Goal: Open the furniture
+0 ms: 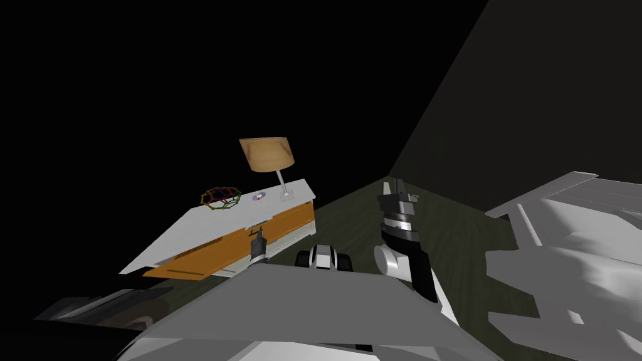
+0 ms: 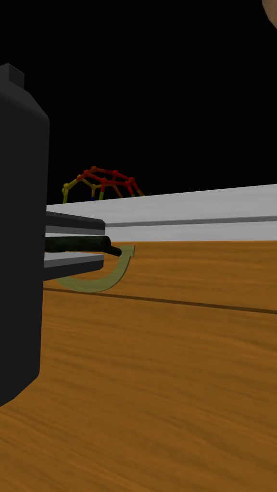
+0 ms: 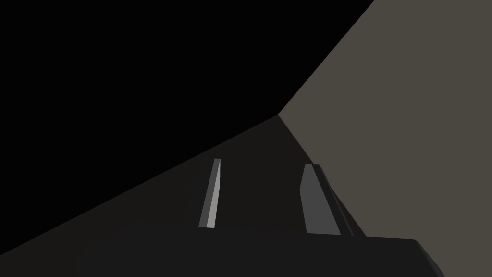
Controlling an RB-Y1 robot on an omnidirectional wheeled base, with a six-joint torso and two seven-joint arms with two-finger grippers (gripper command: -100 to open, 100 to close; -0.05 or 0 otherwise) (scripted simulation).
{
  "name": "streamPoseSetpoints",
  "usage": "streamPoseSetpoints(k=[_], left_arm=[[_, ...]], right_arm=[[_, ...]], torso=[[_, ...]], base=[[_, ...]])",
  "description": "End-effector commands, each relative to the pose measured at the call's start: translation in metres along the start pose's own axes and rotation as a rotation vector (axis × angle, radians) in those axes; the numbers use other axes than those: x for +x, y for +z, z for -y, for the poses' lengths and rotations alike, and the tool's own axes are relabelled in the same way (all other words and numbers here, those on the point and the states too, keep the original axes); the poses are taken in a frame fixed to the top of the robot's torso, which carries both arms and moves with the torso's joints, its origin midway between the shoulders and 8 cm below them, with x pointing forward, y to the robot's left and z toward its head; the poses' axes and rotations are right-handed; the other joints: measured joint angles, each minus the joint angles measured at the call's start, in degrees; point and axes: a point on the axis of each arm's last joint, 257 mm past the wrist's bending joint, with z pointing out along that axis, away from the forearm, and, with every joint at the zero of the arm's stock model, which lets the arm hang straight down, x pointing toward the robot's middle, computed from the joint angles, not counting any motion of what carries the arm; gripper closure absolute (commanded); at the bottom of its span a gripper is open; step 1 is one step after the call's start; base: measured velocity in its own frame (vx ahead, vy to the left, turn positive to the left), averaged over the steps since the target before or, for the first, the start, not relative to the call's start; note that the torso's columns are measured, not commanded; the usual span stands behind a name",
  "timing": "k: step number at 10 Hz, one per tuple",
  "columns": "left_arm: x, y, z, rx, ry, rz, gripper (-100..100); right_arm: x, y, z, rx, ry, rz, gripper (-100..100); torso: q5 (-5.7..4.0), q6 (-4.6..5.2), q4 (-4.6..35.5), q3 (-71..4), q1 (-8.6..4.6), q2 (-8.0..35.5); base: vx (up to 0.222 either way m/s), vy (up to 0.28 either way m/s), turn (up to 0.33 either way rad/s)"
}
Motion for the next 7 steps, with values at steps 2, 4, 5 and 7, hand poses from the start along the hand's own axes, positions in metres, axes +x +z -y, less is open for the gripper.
streamPoseSetpoints(k=[2,4,5,7], left_arm=[[-0.0087,0.0142,0.0075,0.007,0.002,-0.005,100],[-0.0086,0.0064,0.0011,-0.013,0.001,-0.007,100],[-0.0093,0.0065,0.0025,-0.009,0.001,-0.008,100],[-0.0116,0.0073,0.0079,0.005,0.0,-0.009,100]], right_arm=[[0.0,0.0,0.0,0.0,0.0,0.0,0],[-0.0001,-0.0001,0.0,0.0,0.0,0.0,0],[0.0,0.0,0.0,0.0,0.0,0.0,0],[0.0,0.0,0.0,0.0,0.0,0.0,0]], torso=[[-0.19,0.07,0.11,-0.16,0.09,-0.18],[-0.14,0.12,0.07,-0.28,0.26,-0.41],[-0.03,0.1,0.0,-0.14,0.03,-0.18],[-0.11,0.06,0.09,-0.07,0.11,-0.08]], base=[[-0.12,-0.114,0.023],[-0.081,-0.064,0.006],[-0.163,-0.106,0.016],[-0.139,-0.091,0.007]])
